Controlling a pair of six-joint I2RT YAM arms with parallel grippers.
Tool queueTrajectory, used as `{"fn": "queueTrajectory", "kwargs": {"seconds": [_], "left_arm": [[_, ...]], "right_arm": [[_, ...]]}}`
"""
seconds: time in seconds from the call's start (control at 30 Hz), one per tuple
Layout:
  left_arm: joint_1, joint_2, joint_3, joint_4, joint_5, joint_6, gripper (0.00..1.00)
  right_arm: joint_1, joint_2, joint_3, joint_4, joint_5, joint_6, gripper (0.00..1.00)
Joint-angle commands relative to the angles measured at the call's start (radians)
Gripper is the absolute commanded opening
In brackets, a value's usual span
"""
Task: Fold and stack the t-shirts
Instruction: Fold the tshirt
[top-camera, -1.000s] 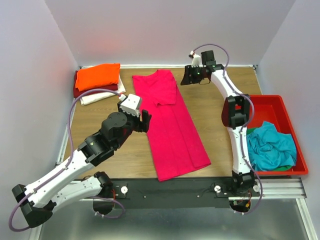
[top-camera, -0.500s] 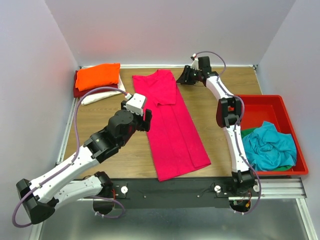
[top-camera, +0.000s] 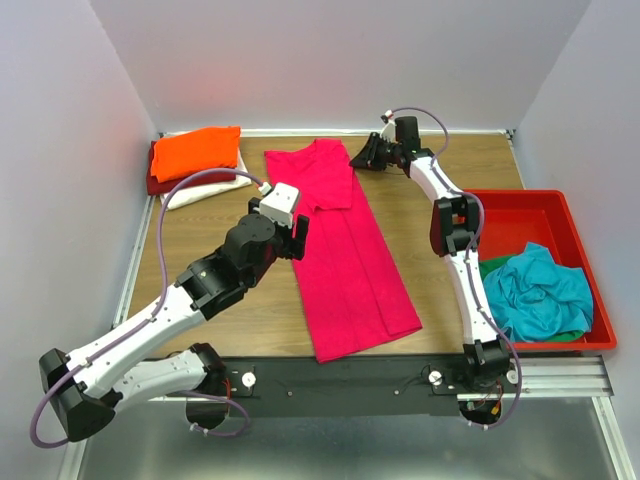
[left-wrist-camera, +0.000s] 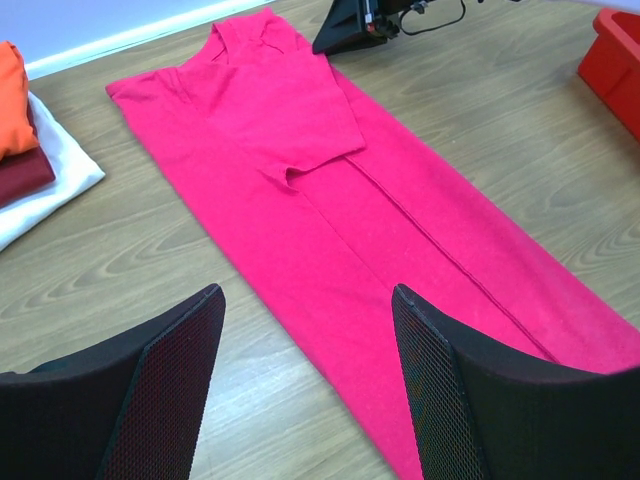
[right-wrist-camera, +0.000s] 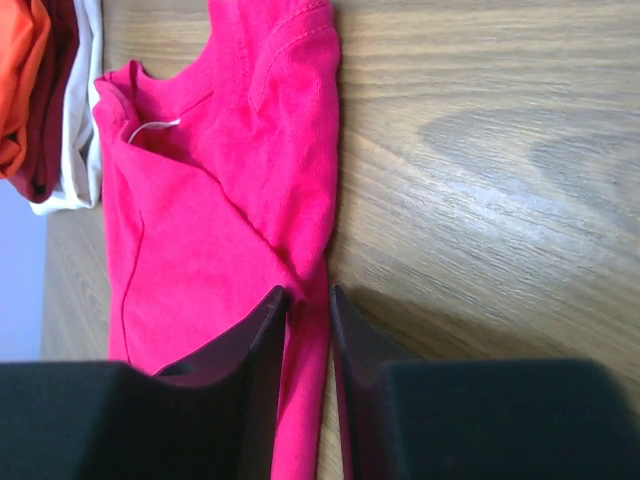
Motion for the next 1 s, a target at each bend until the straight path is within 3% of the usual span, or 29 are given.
{"fn": "queueTrajectory", "kwargs": {"seconds": [0.0,0.13,0.37,0.97], "left_arm": [[0.007,0.009,0.009,0.014,-0.015,0.003,0.75],[0.007,0.017,0.003,0.017,0.002,0.002,0.75],[0.007,0.027,-0.009,0.022,0.016,0.000,0.75],[0.007,-0.002,-0.034,0.047,0.030,-0.009,0.75]], "right_arm": [[0.001,0.035,0.032,0.018,-0.016,0.003,0.27],[0.001,0.018,0.036,0.021,0.000,-0.015,0.15],[-0.001,-0.017,0.032,0.024,0.001,-0.027,0.03],[0.002,-0.109,-0.023,0.031,-0.019,-0.080,0.00]]}}
